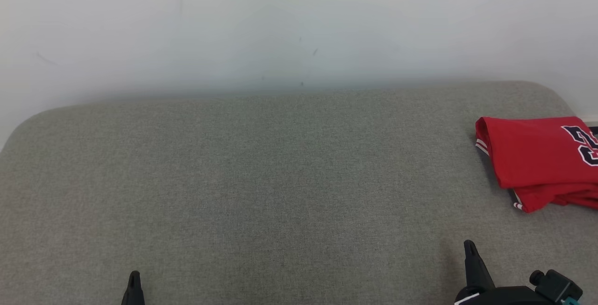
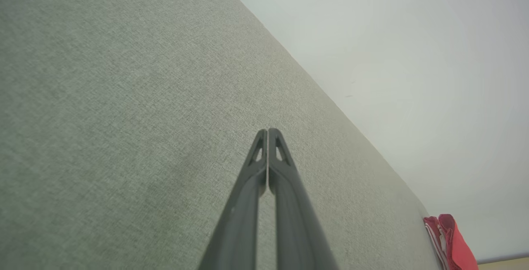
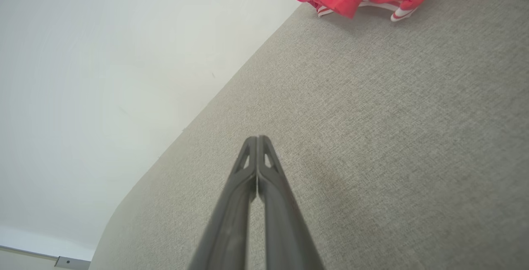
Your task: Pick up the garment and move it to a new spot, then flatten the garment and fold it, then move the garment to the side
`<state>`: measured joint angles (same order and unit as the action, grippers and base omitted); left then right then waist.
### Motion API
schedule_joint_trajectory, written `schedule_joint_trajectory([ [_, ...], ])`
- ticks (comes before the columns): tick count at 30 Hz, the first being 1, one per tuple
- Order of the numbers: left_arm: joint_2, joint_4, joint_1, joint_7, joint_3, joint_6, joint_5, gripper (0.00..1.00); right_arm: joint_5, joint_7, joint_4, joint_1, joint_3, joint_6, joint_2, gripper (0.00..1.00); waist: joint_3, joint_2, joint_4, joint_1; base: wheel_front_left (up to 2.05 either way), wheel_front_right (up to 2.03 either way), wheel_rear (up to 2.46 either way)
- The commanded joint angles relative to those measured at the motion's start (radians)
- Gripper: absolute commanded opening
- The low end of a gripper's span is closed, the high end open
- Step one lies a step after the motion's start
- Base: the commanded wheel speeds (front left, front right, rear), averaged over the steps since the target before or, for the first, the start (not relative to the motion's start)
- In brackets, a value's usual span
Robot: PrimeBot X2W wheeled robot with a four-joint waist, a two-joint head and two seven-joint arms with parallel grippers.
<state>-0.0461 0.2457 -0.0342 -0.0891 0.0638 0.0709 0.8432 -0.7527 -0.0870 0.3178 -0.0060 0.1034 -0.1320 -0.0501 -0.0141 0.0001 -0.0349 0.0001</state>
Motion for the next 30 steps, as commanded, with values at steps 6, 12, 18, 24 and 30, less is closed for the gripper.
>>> schedule_joint_trajectory([
  [6,-0.003,-0.011,0.036,0.025,0.010,0.010,0.100,0.00,-0.112,0.025,-0.022,-0.032,0.002,0.001,0.000,0.00,0.001,-0.0001,0.003,-0.0001,0.00,0.00,0.00],
  [12,-0.003,-0.010,0.048,0.044,0.014,0.016,0.170,0.00,-0.189,0.044,-0.028,-0.041,0.003,0.001,0.000,0.00,0.003,-0.0001,0.005,-0.0001,0.00,0.00,0.00],
  [18,-0.004,-0.009,0.059,0.062,0.019,0.021,0.236,0.00,-0.262,0.061,-0.033,-0.047,0.004,0.001,0.000,0.00,0.004,-0.0001,0.008,-0.0001,0.00,0.00,0.00],
  [24,-0.004,-0.008,0.069,0.075,0.022,0.026,0.288,0.00,-0.320,0.074,-0.037,-0.053,0.005,0.001,0.000,0.00,0.005,-0.0001,0.010,-0.0001,0.00,0.00,0.00],
  [30,-0.004,-0.007,0.078,0.091,0.026,0.029,0.346,0.00,-0.386,0.090,-0.042,-0.061,0.005,0.001,0.000,0.00,0.006,-0.0001,0.012,-0.0001,0.00,0.00,0.00],
])
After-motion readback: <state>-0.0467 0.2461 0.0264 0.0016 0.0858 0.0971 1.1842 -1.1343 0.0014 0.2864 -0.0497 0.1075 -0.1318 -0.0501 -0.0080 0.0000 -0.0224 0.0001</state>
